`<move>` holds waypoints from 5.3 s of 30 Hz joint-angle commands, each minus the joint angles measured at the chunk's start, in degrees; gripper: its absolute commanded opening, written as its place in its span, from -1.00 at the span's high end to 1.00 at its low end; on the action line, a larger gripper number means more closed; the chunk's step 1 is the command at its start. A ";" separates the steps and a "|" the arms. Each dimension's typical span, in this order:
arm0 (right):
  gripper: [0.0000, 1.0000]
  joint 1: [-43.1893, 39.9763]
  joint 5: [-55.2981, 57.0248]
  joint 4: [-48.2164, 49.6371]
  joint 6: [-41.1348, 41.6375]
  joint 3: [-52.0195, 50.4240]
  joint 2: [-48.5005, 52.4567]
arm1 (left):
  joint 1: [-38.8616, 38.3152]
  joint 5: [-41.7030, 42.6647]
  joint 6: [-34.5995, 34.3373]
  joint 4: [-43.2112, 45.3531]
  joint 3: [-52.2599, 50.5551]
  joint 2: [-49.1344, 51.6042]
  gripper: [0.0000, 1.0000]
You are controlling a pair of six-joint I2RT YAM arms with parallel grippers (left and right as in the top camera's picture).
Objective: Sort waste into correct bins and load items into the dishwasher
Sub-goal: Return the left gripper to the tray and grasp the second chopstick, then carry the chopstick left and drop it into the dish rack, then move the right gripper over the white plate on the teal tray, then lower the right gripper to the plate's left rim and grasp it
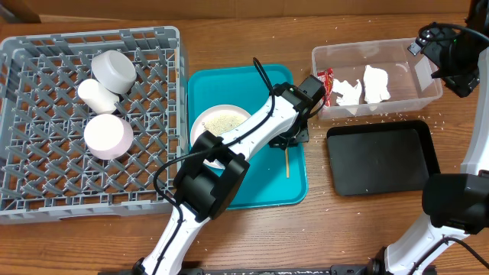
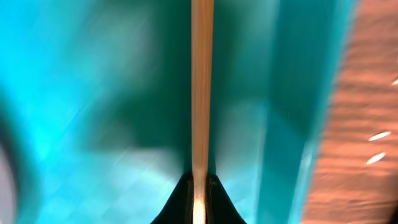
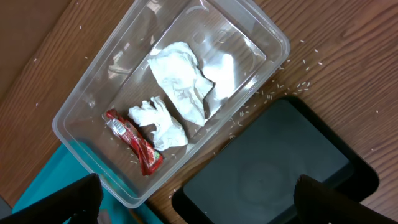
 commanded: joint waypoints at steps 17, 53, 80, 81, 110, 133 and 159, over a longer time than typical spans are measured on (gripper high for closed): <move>-1.00 0.04 0.37 -0.02 0.26 0.90 0.02 | 21.92 -8.52 21.14 -33.16 42.51 -0.39 0.92; -1.00 0.04 0.37 0.00 0.26 0.90 0.02 | 36.76 -14.16 32.65 -20.63 24.30 -0.33 -1.00; -1.00 0.04 -1.42 8.04 3.21 0.90 0.02 | 55.91 -0.57 19.34 -33.57 43.67 -4.94 -1.00; -1.00 0.04 -2.43 8.50 3.78 0.90 0.02 | 56.48 -0.57 19.34 -33.57 43.65 -4.94 -1.00; 0.90 43.17 -7.19 27.87 10.71 -37.38 0.11 | 57.57 -0.39 19.30 -33.57 43.65 -4.92 -1.00; 0.93 47.74 -8.83 44.13 18.51 -46.40 7.41 | 57.57 -0.39 19.30 -33.57 43.65 -4.94 -1.00; 0.71 43.69 -6.16 19.04 5.64 -27.78 5.22 | 57.57 -0.39 19.30 -33.55 43.65 -4.94 -1.00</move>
